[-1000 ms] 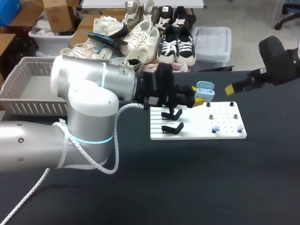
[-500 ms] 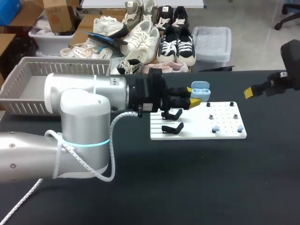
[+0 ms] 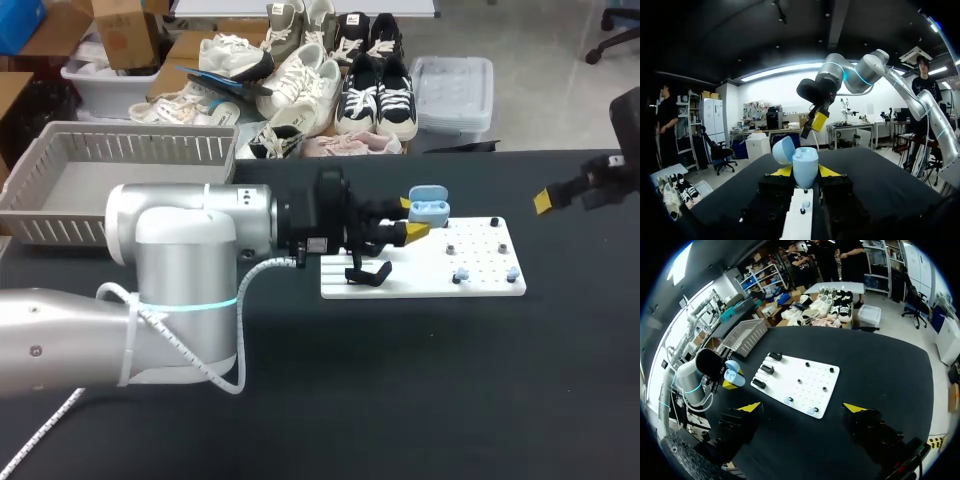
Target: Pick up each earbud case from the left stands, insert the matching earbuds, close the lid, and place the case in the box.
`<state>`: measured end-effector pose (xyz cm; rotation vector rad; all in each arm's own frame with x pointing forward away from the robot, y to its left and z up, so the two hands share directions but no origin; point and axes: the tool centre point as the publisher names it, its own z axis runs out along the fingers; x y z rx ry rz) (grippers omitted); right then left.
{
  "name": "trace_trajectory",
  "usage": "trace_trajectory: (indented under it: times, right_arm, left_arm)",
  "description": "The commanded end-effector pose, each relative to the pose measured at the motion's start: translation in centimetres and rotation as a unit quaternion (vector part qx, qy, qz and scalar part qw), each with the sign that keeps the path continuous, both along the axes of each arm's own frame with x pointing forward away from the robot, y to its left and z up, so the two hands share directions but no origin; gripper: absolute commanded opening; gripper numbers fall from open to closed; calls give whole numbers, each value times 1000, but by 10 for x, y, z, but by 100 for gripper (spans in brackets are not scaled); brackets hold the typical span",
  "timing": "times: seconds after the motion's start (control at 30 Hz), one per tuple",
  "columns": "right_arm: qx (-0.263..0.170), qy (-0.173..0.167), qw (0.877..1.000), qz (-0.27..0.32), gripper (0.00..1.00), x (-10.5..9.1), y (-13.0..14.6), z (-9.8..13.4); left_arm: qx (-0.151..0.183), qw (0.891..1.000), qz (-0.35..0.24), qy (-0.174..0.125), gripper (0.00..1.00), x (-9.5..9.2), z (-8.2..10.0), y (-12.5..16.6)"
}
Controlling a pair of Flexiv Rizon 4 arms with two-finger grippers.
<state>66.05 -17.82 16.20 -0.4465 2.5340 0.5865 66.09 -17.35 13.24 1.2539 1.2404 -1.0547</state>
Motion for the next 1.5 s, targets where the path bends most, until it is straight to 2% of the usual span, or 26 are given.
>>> trace_trajectory:
  times: [0.03, 0.17, 0.37, 0.57, 0.67, 0.7, 0.87, 0.97, 1.0, 1.07, 1.17, 1.37, 1.5]
  right_arm:
    - [-29, -6, 999, -23, 100, -3, 0, 1]
    - [-26, -5, 999, -22, 100, -3, 0, -2]
    - [-27, -4, 999, -20, 100, -4, -2, -6]
    - [-71, -11, 997, -8, 100, -5, -7, -10]
    - [-76, -31, 997, 7, 100, -6, -7, -14]
    - [-85, -26, 996, 7, 100, -8, -7, -16]
    - [-131, -31, 991, 30, 100, -12, -4, -31]
    - [-144, -36, 988, 50, 100, -15, -2, -44]
    - [-136, -39, 988, 61, 100, -15, -1, -47]
    - [-160, -32, 983, 90, 100, -17, 0, -57]
    - [-163, -25, 980, 114, 100, -19, -4, -70]
    - [-198, -15, 972, 127, 100, -20, -11, -87]
    - [-219, -10, 967, 127, 100, -22, -7, -95]
  left_arm:
    - [4, 1000, 0, 1, 0, 1, -7, -3]
    - [22, 1000, 14, 0, 0, 2, -12, -4]
    - [22, 1000, 18, 2, 0, 2, -12, -4]
    - [22, 1000, 18, 2, 0, 2, -12, -4]
    - [22, 1000, 18, 2, 0, 2, -12, -4]
    - [22, 1000, 18, 2, 0, 2, -12, -4]
    - [22, 1000, 18, 2, 0, 2, -12, -4]
    - [22, 1000, 18, 2, 0, 2, -12, -4]
    - [22, 1000, 18, 2, 0, 2, -12, -4]
    - [22, 1000, 18, 2, 0, 2, -12, -4]
    - [22, 1000, 18, 2, 0, 2, -12, -4]
    - [22, 1000, 18, 2, 0, 2, -12, -4]
    - [22, 1000, 18, 2, 0, 2, -12, -4]
